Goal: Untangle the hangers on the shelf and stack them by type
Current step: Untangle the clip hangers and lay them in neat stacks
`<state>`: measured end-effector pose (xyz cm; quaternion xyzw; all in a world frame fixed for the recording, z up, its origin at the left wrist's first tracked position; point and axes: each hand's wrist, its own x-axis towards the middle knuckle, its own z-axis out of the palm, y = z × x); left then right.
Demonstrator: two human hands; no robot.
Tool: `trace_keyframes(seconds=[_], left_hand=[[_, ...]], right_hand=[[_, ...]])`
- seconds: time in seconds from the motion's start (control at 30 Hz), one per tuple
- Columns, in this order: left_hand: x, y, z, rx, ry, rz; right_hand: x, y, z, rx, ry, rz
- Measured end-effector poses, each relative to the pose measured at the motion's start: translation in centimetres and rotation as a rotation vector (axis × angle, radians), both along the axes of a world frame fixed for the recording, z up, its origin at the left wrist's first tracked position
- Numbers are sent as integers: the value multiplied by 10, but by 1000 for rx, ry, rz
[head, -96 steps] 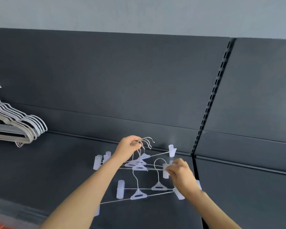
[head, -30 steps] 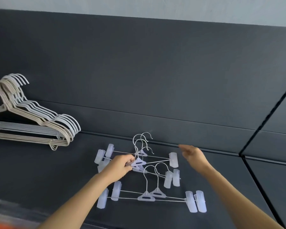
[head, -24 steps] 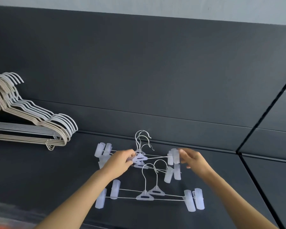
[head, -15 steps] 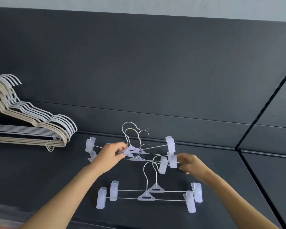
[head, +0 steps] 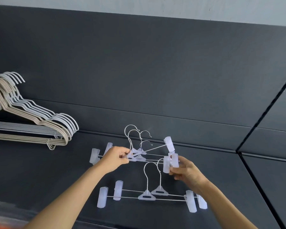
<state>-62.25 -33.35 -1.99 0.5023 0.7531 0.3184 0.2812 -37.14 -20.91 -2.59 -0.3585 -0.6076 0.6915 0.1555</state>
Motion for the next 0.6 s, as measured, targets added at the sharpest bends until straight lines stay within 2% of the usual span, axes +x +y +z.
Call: trace_keyframes(seconds=[0.13, 0.3, 0.43, 0.6], left_hand=[[2, 4, -4, -25, 39, -26], [8, 8, -4, -27, 90, -21], [13, 9, -4, -76, 199, -26], [16, -4, -4, -61, 252, -11]], right_hand=[[9, 2, 1, -30, -17, -35], [12, 3, 0, 153, -173, -126], [15, -1, -5, 540, -442, -157], [29, -27, -1, 946, -549, -68]])
